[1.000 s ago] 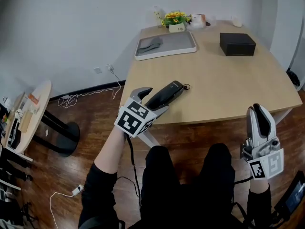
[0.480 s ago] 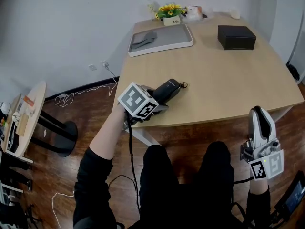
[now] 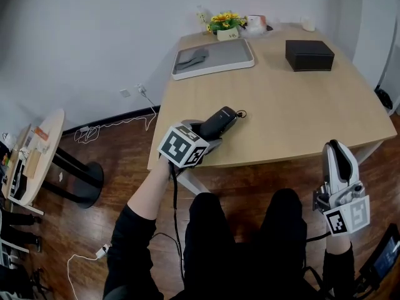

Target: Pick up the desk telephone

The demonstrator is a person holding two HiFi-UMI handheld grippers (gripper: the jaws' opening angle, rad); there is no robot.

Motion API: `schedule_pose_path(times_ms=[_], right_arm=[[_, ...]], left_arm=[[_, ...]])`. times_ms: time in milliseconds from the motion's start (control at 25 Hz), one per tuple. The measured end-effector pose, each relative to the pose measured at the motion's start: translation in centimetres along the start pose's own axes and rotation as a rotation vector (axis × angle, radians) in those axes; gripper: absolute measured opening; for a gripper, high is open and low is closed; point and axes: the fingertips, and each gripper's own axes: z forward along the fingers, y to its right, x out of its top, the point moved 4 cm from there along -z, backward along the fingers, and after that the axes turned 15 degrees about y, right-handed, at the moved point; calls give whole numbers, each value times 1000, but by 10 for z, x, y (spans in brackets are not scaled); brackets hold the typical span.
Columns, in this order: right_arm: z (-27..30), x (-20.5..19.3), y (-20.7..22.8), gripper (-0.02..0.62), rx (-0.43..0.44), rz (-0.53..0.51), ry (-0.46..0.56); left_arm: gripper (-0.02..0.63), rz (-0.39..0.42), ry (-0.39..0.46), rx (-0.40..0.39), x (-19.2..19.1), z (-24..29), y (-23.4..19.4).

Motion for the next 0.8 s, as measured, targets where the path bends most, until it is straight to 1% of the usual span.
schedule_pose_path(times_ms=[80, 120, 200, 400, 480, 560, 680, 800], right_arm=[[2, 7, -2, 52, -2, -5, 10], [2, 9, -2, 52, 0, -6, 15], [3, 12, -4, 52, 9, -8, 23], [4, 20, -9, 47, 13, -20, 42], [5, 22, -11, 38, 15, -27, 47], [6, 25, -13, 34, 20, -33, 51], [6, 28, -17, 26, 35, -48, 52], [5, 32, -19, 12, 24, -74, 62]], left_arm=[[259, -25, 80, 42, 7, -14, 1], [259, -25, 125, 73, 13, -23, 2], [259, -5, 229, 157, 28, -46, 6], [259, 17, 542, 356, 64, -121, 26], [259, 33, 636, 433, 71, -149, 36], [259, 41, 700, 498, 74, -170, 44], [259, 14, 771, 542, 74, -191, 56], [259, 22, 795, 577, 71, -200, 64]])
